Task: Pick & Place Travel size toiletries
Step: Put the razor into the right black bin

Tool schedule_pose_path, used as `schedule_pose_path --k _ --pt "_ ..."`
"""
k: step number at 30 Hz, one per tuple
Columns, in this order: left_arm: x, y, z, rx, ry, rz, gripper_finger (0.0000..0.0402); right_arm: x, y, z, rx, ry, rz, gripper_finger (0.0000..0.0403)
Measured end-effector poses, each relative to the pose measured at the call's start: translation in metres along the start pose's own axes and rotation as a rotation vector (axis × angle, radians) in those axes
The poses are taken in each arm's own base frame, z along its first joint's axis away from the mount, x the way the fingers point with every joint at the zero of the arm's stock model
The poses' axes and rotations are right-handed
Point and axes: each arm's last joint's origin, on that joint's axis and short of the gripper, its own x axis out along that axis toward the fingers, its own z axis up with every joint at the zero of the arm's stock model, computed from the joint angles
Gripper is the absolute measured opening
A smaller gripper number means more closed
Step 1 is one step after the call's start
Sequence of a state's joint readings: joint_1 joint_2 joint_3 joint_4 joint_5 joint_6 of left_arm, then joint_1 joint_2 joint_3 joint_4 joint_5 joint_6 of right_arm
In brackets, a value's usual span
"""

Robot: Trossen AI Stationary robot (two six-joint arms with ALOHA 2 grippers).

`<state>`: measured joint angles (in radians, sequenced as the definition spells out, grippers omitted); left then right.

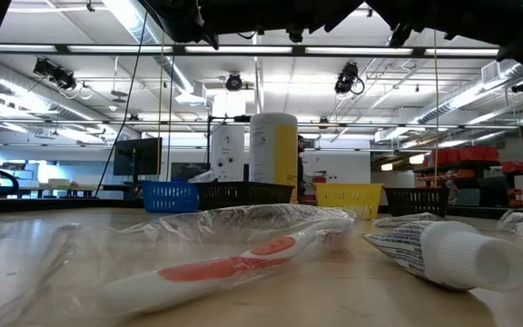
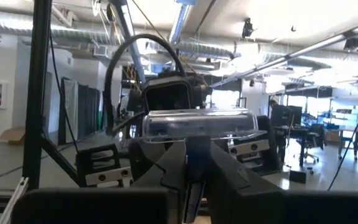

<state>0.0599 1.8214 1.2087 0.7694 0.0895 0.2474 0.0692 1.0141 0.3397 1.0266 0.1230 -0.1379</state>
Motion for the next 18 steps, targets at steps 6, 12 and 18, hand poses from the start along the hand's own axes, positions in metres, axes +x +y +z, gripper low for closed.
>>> schedule_pose_path --k 6,12,18 --pt "0.0 -0.001 -0.008 0.013 0.098 0.052 0.01 0.0 -0.001 -0.005 -0.009 0.059 -0.053 0.0038" --pt "-0.003 0.002 -0.019 0.053 0.281 0.308 0.0132 -0.003 -0.007 -0.017 -0.068 0.212 -0.291 0.0038" --pt "-0.014 0.008 -0.037 0.076 0.528 0.617 0.0146 -0.01 -0.013 -0.031 -0.155 0.387 -0.575 0.0037"
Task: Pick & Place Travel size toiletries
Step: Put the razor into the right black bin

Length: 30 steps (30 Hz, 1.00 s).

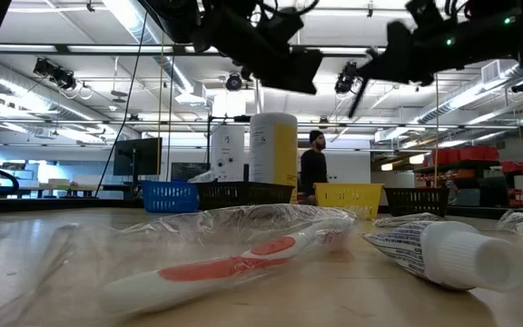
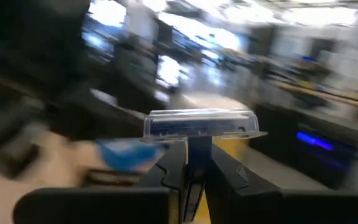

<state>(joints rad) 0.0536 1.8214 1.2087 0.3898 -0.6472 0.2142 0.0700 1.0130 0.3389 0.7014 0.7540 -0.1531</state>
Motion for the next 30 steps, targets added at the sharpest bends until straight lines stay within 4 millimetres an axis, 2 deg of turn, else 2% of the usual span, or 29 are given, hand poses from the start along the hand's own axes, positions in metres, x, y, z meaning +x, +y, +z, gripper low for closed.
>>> schedule_pose_path --k 6,8,15,20,24,30 --pt "-0.001 -0.003 -0.012 -0.026 0.106 -0.033 0.0144 0.0 -0.016 -0.019 -0.067 0.166 -0.46 0.0038" --pt "-0.001 -0.004 -0.013 -0.044 0.113 -0.058 0.0142 0.001 -0.023 -0.026 -0.053 0.194 -0.543 0.0038" --pt "-0.001 -0.005 -0.014 -0.075 0.119 -0.104 0.0139 0.014 -0.047 -0.049 0.257 0.316 -0.47 0.0039" --pt "-0.001 -0.006 -0.014 -0.075 0.118 -0.107 0.0139 0.016 -0.062 -0.063 0.373 0.445 -0.454 0.0039" --pt "-0.001 -0.005 -0.014 -0.046 0.116 -0.108 0.0139 0.019 -0.071 -0.065 0.411 0.51 -0.451 0.0039" --pt "-0.002 -0.006 -0.013 -0.038 0.11 -0.129 0.0139 0.024 -0.088 -0.052 0.472 0.693 -0.482 0.004"
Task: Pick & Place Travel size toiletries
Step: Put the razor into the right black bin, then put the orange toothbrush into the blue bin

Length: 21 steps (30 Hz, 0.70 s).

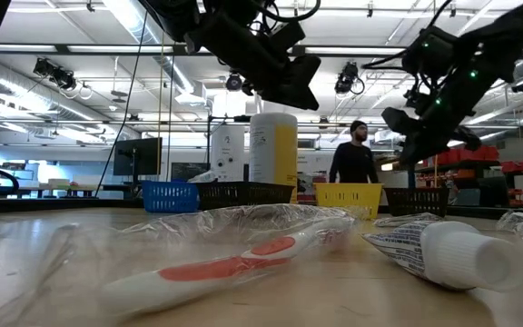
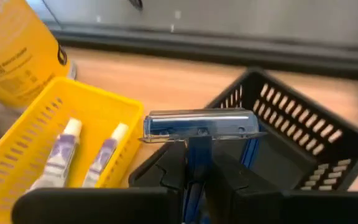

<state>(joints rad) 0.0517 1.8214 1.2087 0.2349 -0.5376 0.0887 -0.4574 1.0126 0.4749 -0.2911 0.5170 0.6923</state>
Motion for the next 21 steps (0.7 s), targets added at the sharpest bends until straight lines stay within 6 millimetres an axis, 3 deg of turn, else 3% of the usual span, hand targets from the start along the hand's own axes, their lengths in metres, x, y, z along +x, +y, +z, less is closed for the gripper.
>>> schedule_pose_path --k 5,21 --pt "0.0 0.0 0.001 -0.005 -0.01 -0.007 0.0139 0.0 -0.004 0.011 -0.062 0.082 0.035 0.0047" --pt "0.0 0.0 0.001 -0.004 -0.009 -0.007 0.0138 0.005 -0.02 0.009 -0.09 0.192 -0.02 0.0101"
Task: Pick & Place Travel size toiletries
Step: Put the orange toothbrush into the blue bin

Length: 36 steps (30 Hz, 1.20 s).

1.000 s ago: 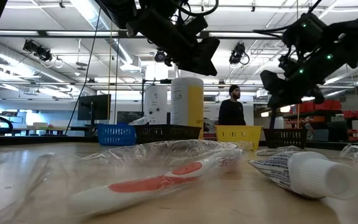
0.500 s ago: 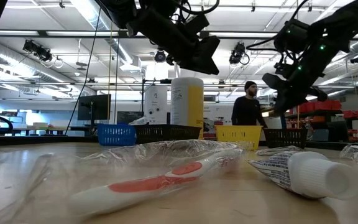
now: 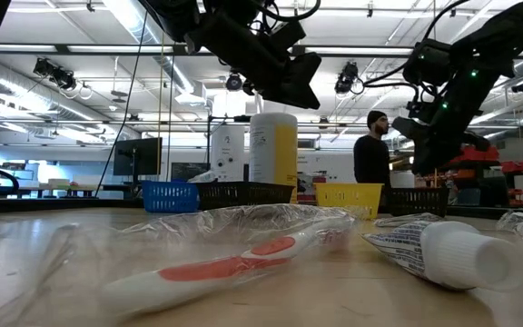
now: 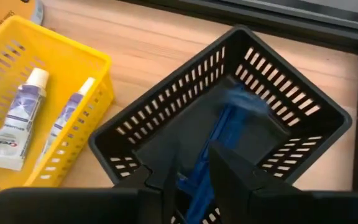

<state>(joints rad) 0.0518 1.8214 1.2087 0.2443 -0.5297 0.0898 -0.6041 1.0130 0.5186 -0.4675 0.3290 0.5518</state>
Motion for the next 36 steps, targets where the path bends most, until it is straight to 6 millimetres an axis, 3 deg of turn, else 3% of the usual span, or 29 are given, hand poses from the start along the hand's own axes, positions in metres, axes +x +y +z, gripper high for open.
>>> schedule_pose_path --k 6,14,22,31,36 --pt "0.0 0.0 0.0 0.0 0.0 0.0 0.0138 0.0 0.003 0.004 -0.009 -0.039 0.026 0.0114" --pt "0.0 0.0 0.0 0.0 0.0 0.0 0.0138 -0.009 0.03 0.008 -0.113 -0.093 0.343 0.0114" --pt "0.0 0.0 0.0 0.0 0.0 0.0 0.0138 -0.023 0.055 -0.007 -0.304 -0.106 0.52 0.0115" --pt "0.0 0.001 0.007 -0.037 -0.063 0.003 0.0138 -0.042 0.085 -0.02 -0.38 -0.183 0.708 0.0115" --pt "0.0 0.002 0.008 -0.046 -0.077 0.006 0.0138 -0.042 0.102 -0.034 -0.435 -0.166 0.767 0.0115"
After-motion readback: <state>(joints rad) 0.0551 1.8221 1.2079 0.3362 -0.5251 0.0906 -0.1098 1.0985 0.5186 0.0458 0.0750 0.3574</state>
